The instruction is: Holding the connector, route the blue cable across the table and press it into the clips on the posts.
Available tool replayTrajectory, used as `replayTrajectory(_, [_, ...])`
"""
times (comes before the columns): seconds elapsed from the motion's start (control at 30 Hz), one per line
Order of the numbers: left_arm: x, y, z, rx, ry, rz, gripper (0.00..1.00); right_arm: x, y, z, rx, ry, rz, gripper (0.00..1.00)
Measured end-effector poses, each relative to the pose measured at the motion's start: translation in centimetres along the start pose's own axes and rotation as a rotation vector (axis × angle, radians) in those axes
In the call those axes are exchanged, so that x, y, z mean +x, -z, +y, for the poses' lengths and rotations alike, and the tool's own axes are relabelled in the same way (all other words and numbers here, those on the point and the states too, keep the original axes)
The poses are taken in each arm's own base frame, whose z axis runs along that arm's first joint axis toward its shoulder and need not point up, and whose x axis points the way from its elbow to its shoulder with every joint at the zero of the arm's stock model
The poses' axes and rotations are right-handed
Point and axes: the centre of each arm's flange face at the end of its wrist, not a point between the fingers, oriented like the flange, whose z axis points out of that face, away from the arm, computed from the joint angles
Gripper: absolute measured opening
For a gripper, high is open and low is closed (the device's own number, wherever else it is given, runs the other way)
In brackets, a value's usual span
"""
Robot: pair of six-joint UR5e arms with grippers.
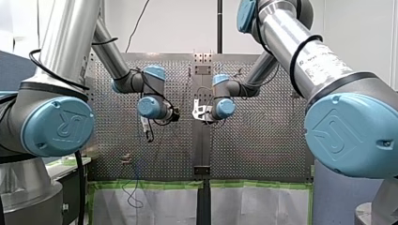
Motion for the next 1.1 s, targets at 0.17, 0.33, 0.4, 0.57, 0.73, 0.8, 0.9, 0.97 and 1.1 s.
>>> replayTrajectory(0.17, [0.5, -1.7, 0.2, -0.020, -0.002, 0.009, 1.00, 0.0, 0.0, -0.2, 0.002, 0.002, -0.001, 0.00])
replayTrajectory(0.33, [0.2, -3.5, 0.8, -0.043, 0.000, 0.006, 1.00, -0.1, 0.0, -0.2, 0.003, 0.001, -0.001, 0.00])
replayTrajectory(0.4, [-0.1, -4.0, 1.0, -0.047, 0.001, -0.001, 1.00, 0.0, 0.0, -0.3, 0.003, 0.001, -0.001, 0.00])
replayTrajectory(0.57, [-0.8, -5.3, 1.6, -0.062, 0.004, -0.010, 1.00, 0.0, 0.0, -0.2, 0.003, 0.000, -0.001, 0.00])
replayTrajectory(0.73, [-0.3, -6.4, 1.9, -0.067, -0.002, 0.008, 1.00, 0.0, 0.0, -0.2, 0.003, -0.001, -0.001, 0.00])
replayTrajectory(0.8, [0.0, -6.8, 2.1, -0.072, -0.002, 0.008, 1.00, 0.0, 0.0, -0.1, 0.002, -0.001, 0.000, 0.00])
replayTrajectory(0.9, [0.3, -7.8, 2.5, -0.091, -0.002, 0.005, 1.00, 0.0, 0.0, -0.2, 0.002, -0.001, -0.001, 0.00])
replayTrajectory(0.97, [0.6, -8.5, 2.8, -0.102, -0.001, 0.006, 1.00, 0.0, 0.0, -0.2, 0.003, -0.001, -0.001, 0.00])
replayTrajectory(1.1, [0.9, -9.5, 3.2, -0.112, 0.005, 0.007, 1.00, 0.0, 0.0, -0.2, 0.003, -0.001, -0.001, 0.00])
